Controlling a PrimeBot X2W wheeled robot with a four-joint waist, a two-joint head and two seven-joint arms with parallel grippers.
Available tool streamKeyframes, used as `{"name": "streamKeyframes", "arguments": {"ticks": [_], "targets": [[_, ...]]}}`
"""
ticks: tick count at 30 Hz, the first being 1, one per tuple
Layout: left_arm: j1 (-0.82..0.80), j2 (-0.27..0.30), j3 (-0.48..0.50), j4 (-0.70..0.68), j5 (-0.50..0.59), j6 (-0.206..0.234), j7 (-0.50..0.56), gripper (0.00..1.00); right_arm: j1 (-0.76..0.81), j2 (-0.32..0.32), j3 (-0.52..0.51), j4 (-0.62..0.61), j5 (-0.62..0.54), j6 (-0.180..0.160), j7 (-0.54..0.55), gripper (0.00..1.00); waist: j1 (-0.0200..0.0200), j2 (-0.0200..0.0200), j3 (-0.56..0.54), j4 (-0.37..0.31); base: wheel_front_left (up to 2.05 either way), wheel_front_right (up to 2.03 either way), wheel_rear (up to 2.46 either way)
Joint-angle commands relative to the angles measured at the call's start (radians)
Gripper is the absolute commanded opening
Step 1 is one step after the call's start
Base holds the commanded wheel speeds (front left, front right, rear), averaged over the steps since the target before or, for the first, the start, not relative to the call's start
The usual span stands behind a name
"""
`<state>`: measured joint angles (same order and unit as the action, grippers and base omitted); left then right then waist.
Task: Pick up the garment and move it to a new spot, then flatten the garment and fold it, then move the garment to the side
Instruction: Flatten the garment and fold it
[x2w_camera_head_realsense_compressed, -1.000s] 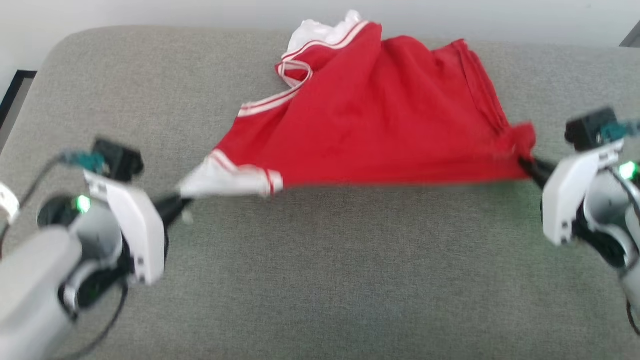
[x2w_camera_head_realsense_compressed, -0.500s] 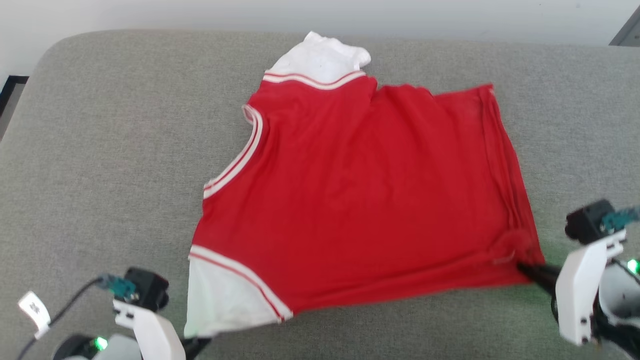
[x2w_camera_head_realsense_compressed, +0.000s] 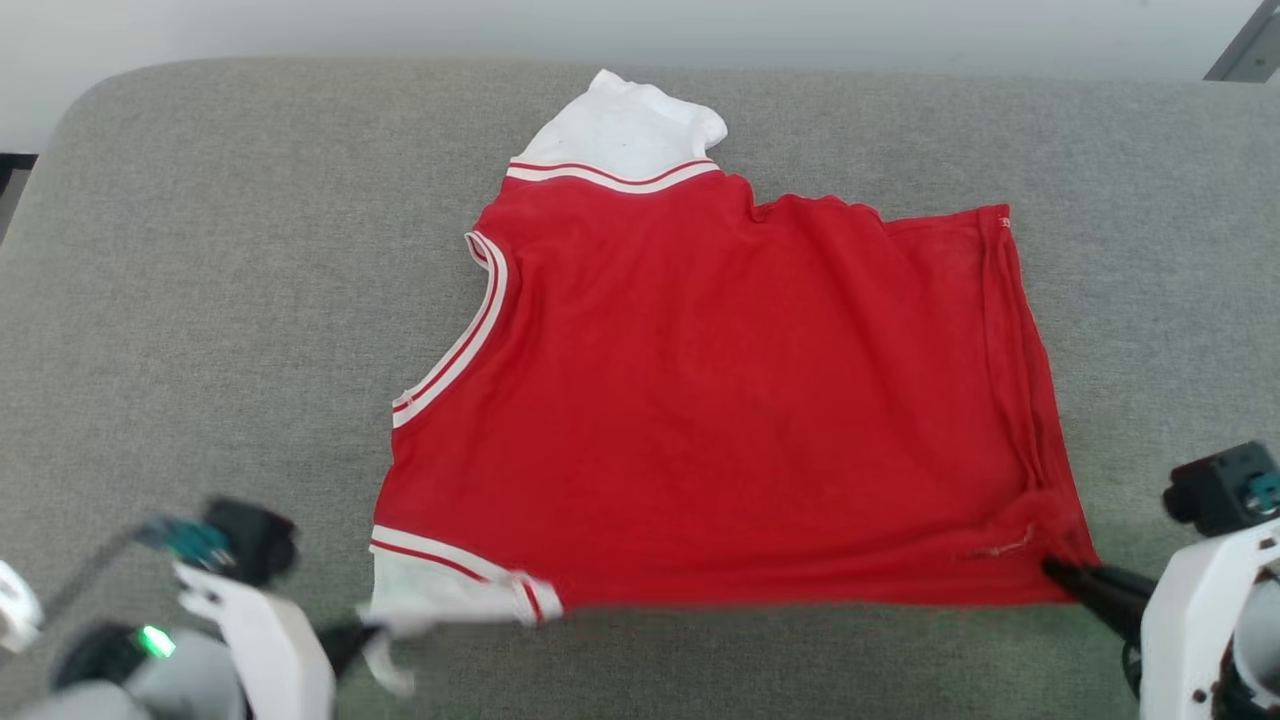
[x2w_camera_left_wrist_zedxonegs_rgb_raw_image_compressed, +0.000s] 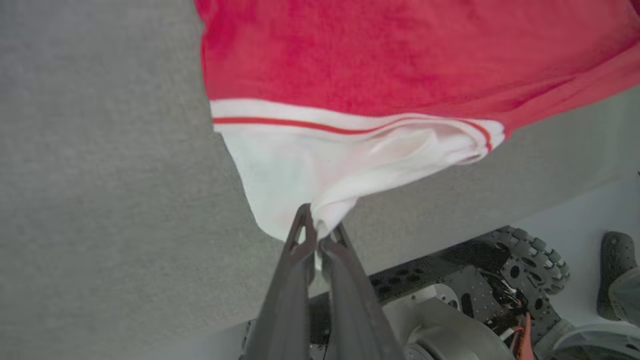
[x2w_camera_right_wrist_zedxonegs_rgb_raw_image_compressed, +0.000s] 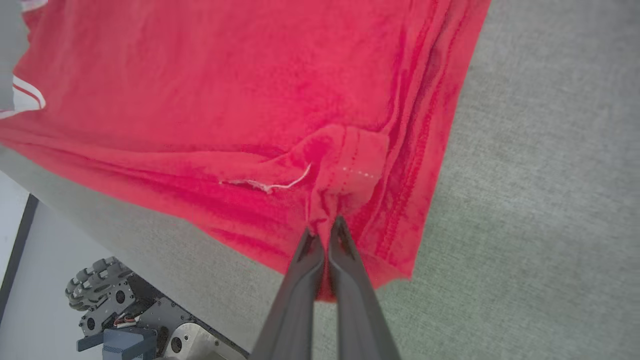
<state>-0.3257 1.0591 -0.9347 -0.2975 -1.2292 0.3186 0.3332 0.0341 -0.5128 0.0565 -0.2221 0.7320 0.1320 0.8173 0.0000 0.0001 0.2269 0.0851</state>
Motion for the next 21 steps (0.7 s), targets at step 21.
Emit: {"name": "streamKeyframes", "arguments": {"ticks": [21], "targets": [[-0.537,-0.168,0.058,0.409,0.275,-0.29,0.057,0.0,-0.417,0.081,-0.007,0.152,-0.199,-0.003,-0.08,0.0,0.0,-0.0001,0.121,-0.038,0.0,0.0,0.0]]}}
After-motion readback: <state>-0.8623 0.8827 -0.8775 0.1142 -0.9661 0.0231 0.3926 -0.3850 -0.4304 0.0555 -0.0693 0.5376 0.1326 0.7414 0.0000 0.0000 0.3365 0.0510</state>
